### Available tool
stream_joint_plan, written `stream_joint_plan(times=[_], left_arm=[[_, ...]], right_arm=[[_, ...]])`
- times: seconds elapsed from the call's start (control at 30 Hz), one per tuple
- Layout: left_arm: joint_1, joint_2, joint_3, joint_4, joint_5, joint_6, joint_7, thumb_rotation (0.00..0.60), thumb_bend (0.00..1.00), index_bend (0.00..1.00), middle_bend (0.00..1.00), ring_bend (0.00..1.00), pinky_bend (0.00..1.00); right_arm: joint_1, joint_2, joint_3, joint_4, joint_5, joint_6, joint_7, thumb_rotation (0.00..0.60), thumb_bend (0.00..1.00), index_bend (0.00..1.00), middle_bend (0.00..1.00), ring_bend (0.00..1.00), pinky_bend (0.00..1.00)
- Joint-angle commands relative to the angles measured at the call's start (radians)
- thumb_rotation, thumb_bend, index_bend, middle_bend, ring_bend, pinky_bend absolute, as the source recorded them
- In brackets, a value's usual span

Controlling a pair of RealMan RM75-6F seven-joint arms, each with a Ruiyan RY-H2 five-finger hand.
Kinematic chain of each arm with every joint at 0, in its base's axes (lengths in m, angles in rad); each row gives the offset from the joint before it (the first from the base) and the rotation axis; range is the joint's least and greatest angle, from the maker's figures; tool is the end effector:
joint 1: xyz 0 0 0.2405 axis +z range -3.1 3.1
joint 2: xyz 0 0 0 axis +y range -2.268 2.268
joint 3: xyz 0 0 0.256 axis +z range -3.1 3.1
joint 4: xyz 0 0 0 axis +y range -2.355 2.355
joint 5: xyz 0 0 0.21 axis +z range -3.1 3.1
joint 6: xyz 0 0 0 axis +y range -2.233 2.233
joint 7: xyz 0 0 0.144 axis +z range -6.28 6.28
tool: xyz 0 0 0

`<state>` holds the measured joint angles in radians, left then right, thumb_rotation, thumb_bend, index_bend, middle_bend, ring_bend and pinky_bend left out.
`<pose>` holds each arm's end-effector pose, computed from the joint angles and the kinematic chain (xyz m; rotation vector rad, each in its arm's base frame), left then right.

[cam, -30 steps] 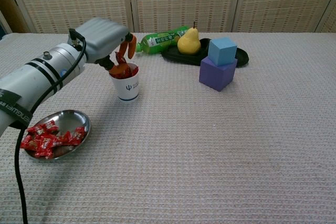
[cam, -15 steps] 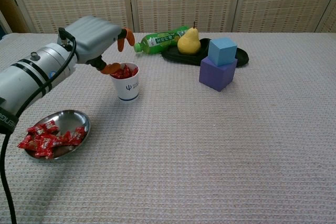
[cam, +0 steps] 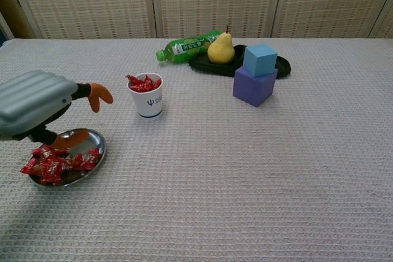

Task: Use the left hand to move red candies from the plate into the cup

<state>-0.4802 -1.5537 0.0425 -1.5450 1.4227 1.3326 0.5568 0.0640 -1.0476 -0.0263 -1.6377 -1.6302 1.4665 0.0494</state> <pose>-0.1956 0.2461 -0.0037 -1.8411 -0.6142 -0.8803 -0.3057 -0.1569 0.1595 1.5319 -0.9426 0.8926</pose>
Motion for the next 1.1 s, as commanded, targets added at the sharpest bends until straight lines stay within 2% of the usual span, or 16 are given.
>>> stream_joint_plan(times=[0.03, 0.2, 0.5, 1.1], left_arm=[[0.056, 0.018, 0.050, 0.023, 0.038, 0.047, 0.003, 0.600, 0.38, 0.23, 0.32, 0.82, 1.00], [0.105, -0.002, 0.071, 0.098, 0.072, 0.091, 0.029, 0.600, 0.38, 0.25, 0.34, 0.82, 1.00], [0.145, -0.034, 0.073, 0.202, 0.054, 0.053, 0.082, 0.600, 0.38, 0.28, 0.38, 0.82, 1.00], [0.173, -0.066, 0.054, 0.289, 0.086, 0.029, 0.115, 0.600, 0.38, 0.35, 0.41, 0.82, 1.00]], right_arm=[[0.001, -0.001, -0.003, 0.000, -0.005, -0.001, -0.002, 0.600, 0.00, 0.00, 0.00, 0.00, 0.00], [0.001, -0.002, -0.008, -0.002, -0.015, -0.001, -0.007, 0.600, 0.00, 0.00, 0.00, 0.00, 0.00], [-0.002, -0.003, -0.013, -0.001, -0.023, 0.006, -0.009, 0.600, 0.00, 0.00, 0.00, 0.00, 0.00], [0.004, -0.007, -0.013, -0.003, -0.017, -0.007, -0.019, 0.600, 0.00, 0.00, 0.00, 0.00, 0.00]])
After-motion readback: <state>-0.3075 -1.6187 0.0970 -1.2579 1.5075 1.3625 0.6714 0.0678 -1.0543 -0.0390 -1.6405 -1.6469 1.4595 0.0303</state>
